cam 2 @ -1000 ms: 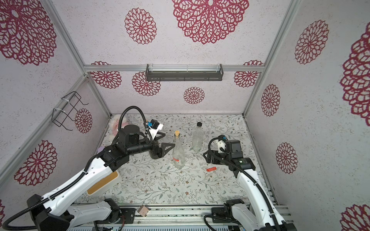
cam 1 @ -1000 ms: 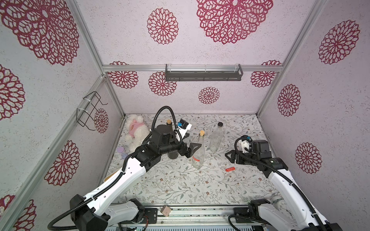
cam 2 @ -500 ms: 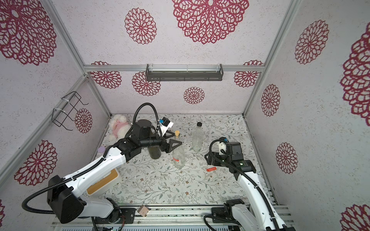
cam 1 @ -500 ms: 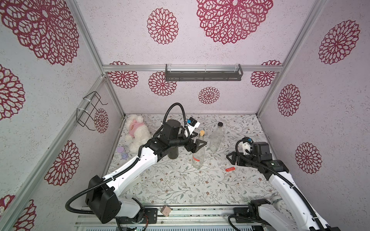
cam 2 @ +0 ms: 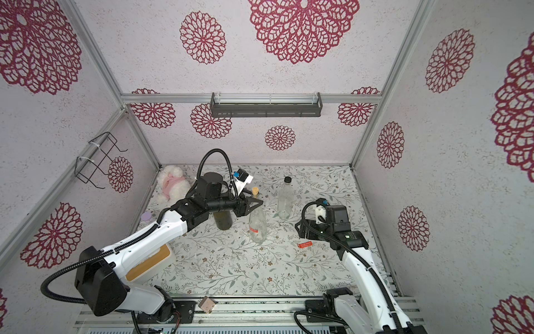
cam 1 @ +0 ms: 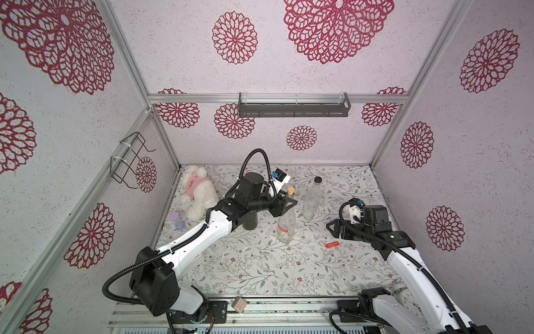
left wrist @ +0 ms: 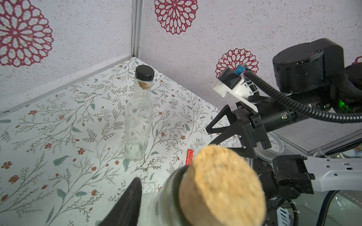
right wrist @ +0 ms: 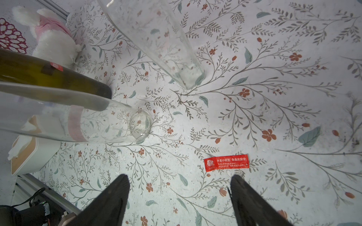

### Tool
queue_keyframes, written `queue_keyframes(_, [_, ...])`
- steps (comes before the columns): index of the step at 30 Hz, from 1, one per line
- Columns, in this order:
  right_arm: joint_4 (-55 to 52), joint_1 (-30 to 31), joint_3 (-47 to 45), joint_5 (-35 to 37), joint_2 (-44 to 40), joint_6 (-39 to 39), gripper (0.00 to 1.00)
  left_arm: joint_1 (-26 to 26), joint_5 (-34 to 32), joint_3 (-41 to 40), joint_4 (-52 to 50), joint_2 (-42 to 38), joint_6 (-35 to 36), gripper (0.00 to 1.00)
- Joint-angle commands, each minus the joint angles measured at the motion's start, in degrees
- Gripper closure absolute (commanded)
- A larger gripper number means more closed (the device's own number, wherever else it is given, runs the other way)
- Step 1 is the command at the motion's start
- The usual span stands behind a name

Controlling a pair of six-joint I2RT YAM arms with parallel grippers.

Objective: Remove the label from the bottle
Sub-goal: Adjust the bottle at the center of the board.

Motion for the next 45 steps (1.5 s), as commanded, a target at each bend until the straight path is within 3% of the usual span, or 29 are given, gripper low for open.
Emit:
queue_keyframes(1, [0.89,-0.34,0.99,0.15,0.05,-1.29,0.16,0.39,-2.0,-0.7,2.59,-0.72,0.18,0.57])
queue_keyframes(14, [-0.43,-0.33,3.76,0.01,2.41,-5.33,0.17,-2.39,-14.88,0.93,-0.03,-5.03,-2.72,0.77])
queue_keyframes(24, [1.34,-0.59,3.88,-2.02,3.67,-6.71,0.17,-10.12,-32.96,6.54,-7.15,-6.39,-5.2,0.77])
queue_keyframes(36, [2.57,-0.88,2.88,-3.86,3.39,-6.54,0.17,-21.48,-64.74,12.61,-12.92,-0.99,-16.2,0.74])
queue_keyframes(45, [1.78,-0.84,2.77,-4.64,2.8,-6.63,0.17,-25.51,-73.9,15.61,-16.07,4.66,-23.41,0.73])
